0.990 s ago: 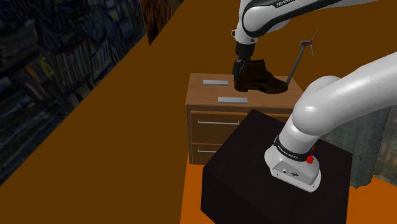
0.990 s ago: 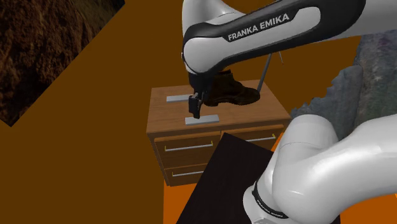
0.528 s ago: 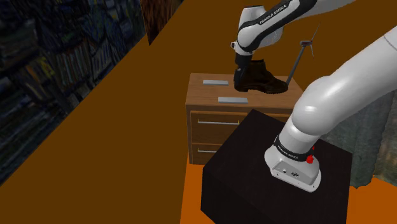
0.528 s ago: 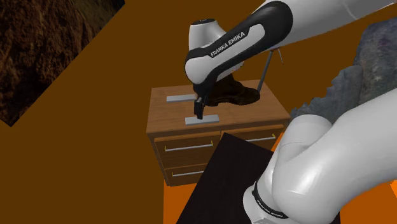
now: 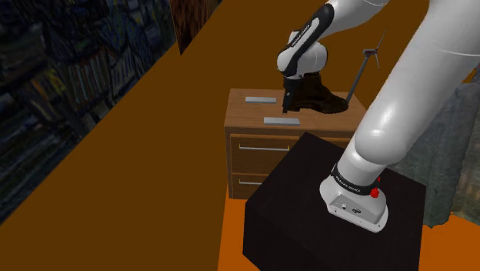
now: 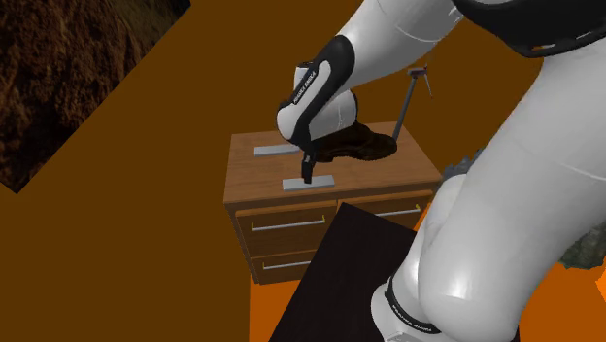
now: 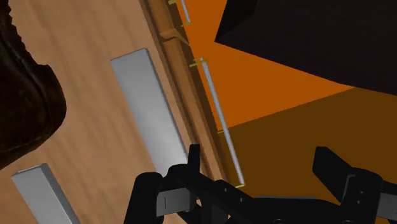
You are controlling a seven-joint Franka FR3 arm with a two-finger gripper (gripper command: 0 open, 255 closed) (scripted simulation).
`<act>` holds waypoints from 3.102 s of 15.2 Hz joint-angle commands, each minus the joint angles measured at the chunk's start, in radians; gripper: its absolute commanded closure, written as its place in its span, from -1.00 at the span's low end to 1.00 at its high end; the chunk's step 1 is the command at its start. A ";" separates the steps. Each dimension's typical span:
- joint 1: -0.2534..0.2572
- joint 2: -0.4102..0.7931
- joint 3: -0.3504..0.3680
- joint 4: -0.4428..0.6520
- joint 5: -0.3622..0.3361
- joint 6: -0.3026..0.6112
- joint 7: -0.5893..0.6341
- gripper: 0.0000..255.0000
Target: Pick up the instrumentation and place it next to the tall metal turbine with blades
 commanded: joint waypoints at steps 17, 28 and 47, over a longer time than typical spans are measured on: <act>-0.295 0.661 0.256 0.415 0.500 0.187 -0.605 -1.00; -0.317 0.708 0.283 0.435 0.521 0.217 -0.622 -1.00; -0.260 0.589 0.213 0.387 0.462 0.142 -0.577 1.00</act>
